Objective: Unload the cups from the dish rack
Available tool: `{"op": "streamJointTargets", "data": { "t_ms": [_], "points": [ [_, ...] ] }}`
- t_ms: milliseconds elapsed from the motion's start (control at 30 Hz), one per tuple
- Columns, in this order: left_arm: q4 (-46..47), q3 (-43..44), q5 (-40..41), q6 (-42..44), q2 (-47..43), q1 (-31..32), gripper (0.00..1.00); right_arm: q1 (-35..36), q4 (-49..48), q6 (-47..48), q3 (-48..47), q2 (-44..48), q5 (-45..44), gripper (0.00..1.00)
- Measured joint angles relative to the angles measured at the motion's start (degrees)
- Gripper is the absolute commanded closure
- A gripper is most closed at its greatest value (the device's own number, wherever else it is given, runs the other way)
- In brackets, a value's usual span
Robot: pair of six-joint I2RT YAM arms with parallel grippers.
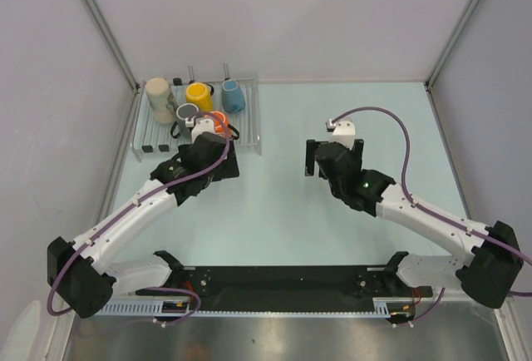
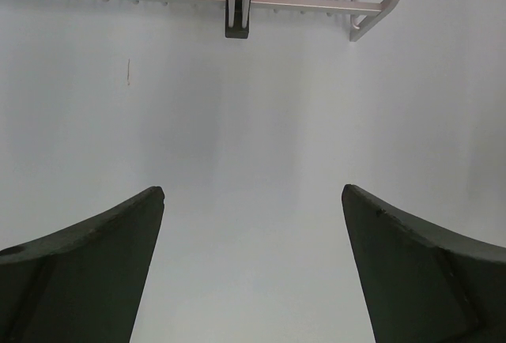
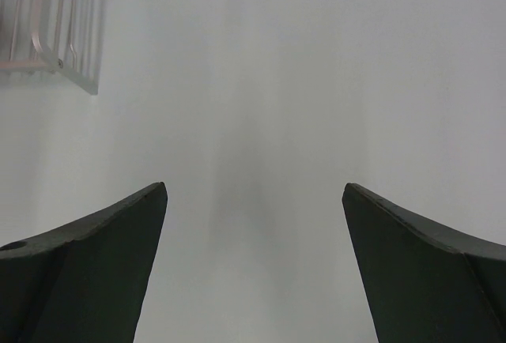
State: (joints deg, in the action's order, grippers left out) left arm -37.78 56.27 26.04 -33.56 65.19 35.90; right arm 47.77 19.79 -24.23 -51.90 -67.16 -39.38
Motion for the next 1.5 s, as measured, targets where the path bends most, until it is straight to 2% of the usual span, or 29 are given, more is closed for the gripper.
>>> {"op": "streamJointTargets", "data": {
  "t_ms": [300,467,633,800,900,1000,1200,1300,1500],
  "points": [
    [-0.72,0.28,1.16,0.09,-4.22,-0.70,0.00,-2.67,-1.20,3.15,-22.23,-18.49,0.72,0.00],
    [-1.31,3.74,2.27,1.97,-2.84,-0.96,0.00,-4.61,-0.04,1.99,-29.83,-26.05,1.70,0.00],
    [1.88,11.98,1.57,3.69,6.54,-1.01,0.01,-5.57,0.44,-0.81,-28.13,-24.59,1.18,0.00],
    [5.27,23.32,-1.29,4.07,20.83,-0.98,0.10,-5.31,1.95,-1.68,-24.04,-18.18,-0.28,0.00],
    [7.50,29.79,-1.86,3.58,29.90,-0.94,0.10,-5.14,1.73,-1.60,-20.20,-12.61,-1.66,0.00],
    [8.09,32.13,-1.84,3.23,35.32,-0.94,0.10,-5.46,1.66,-1.38,-17.33,-8.44,-2.19,0.00],
    [6.99,43.56,-1.88,1.97,48.65,-0.98,0.11,-8.17,1.29,-1.25,-15.17,-6.75,-2.05,0.00],
    [6.64,47.89,-1.88,0.98,53.22,-1.27,0.12,-9.60,1.22,-1.25,-13.31,-6.64,-1.16,0.00],
    [5.60,50.77,-1.86,-0.87,57.42,-2.19,0.14,-11.19,1.16,-1.66,-11.10,-6.64,0.72,0.00]
  ]
}}
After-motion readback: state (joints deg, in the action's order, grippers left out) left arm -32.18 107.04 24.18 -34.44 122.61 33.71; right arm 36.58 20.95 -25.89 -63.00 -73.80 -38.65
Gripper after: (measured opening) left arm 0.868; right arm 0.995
